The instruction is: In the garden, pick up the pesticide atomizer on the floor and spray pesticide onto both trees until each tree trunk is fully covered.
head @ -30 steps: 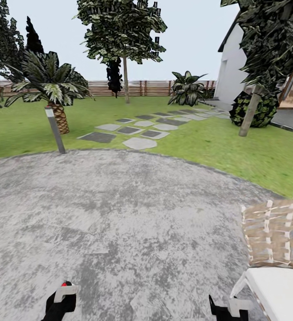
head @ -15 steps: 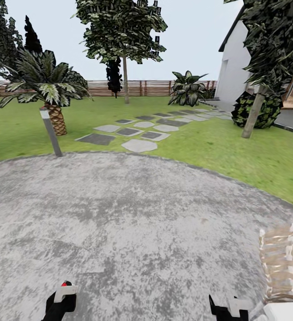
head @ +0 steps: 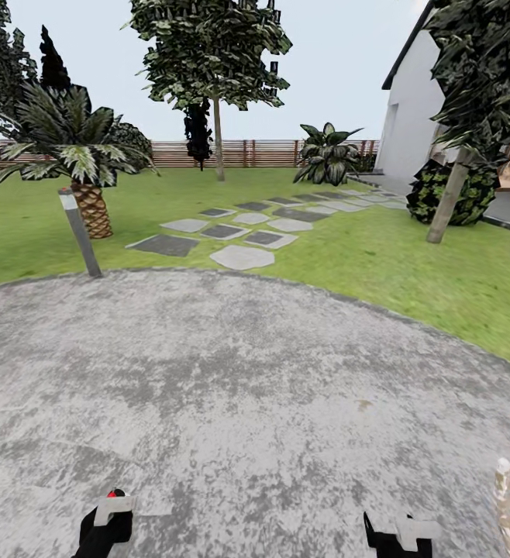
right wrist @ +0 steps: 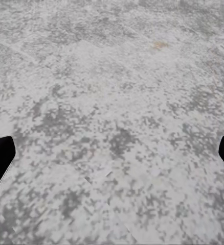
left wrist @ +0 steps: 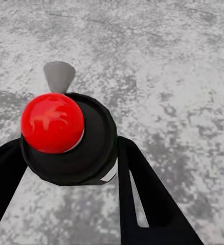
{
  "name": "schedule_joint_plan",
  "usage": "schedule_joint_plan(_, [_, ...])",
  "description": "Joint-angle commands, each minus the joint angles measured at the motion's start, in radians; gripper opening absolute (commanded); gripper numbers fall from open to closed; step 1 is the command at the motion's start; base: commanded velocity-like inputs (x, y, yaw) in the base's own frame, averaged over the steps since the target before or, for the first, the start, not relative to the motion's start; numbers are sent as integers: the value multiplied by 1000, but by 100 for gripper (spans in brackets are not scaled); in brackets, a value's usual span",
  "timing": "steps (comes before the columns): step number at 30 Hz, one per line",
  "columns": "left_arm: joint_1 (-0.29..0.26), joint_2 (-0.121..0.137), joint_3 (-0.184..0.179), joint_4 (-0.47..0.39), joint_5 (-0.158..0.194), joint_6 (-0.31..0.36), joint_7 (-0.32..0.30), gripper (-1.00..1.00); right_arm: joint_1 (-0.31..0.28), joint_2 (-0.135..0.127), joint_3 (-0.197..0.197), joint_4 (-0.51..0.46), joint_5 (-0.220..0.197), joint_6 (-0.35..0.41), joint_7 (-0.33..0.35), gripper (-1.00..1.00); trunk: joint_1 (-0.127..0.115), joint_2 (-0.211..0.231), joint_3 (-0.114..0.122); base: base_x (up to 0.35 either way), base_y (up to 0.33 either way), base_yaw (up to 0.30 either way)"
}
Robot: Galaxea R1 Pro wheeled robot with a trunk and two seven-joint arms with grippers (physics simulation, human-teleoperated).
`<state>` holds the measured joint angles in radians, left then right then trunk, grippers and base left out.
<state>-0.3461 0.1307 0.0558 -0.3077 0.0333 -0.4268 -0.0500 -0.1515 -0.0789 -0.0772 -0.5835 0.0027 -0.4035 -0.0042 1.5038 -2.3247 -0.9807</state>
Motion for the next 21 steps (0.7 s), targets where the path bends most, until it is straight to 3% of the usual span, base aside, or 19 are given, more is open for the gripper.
schedule_joint_plan(1, [-1, 0, 4, 1, 4, -3, -5, -100, 0, 0, -1, 1, 0, -3, 0, 100, 0, 0, -1, 337, 0, 0])
schedule_joint_plan(21, [-1, 1, 4, 1, 4, -3, -5, -100, 0, -1, -1, 1, 0, -3, 0, 100, 0, 0, -1, 337, 0, 0])
